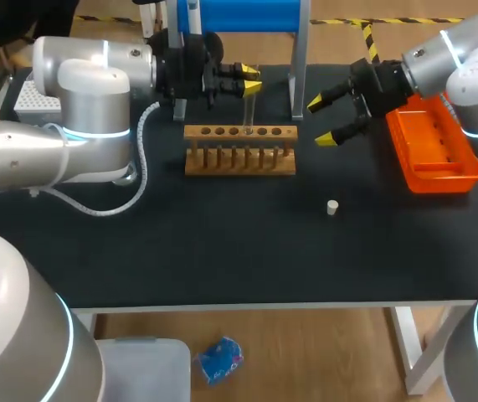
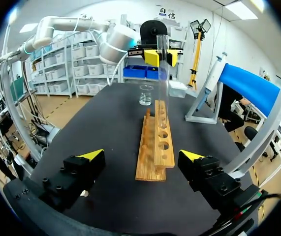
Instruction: Invert the test tube, pick up the pipette, mount the tip to pipette, aspirate from beaker and dispense into the tube, eject the tip, return the pipette, and cap with the stopper.
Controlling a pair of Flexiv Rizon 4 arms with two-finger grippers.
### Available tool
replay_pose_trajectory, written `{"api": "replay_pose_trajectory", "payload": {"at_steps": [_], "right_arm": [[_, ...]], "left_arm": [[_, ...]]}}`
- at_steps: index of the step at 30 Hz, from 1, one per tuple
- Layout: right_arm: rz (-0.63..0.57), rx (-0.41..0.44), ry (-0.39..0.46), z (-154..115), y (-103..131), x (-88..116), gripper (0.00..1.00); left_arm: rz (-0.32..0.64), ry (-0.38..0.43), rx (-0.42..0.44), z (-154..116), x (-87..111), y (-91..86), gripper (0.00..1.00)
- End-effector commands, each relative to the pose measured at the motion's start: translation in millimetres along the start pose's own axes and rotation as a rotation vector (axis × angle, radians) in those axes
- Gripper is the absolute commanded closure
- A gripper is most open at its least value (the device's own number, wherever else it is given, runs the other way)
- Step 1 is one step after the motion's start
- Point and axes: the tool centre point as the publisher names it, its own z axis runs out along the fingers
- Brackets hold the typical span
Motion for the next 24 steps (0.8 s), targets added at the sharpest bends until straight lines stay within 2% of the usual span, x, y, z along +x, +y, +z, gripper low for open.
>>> {"api": "replay_pose_trajectory", "payload": {"at_steps": [1, 24], "right_arm": [[0.0, 0.002, 0.003, -0.5, 0.1, -0.7, 0.0], [0.0, 0.002, 0.003, -0.5, 0.1, -0.7, 0.0]], "left_arm": [[-0.005, 0.009, 0.001, 2.8, -3.8, 3.5, 1.0], [-0.036, 0.018, -0.006, 5.6, -2.1, 29.9, 1.0]]}}
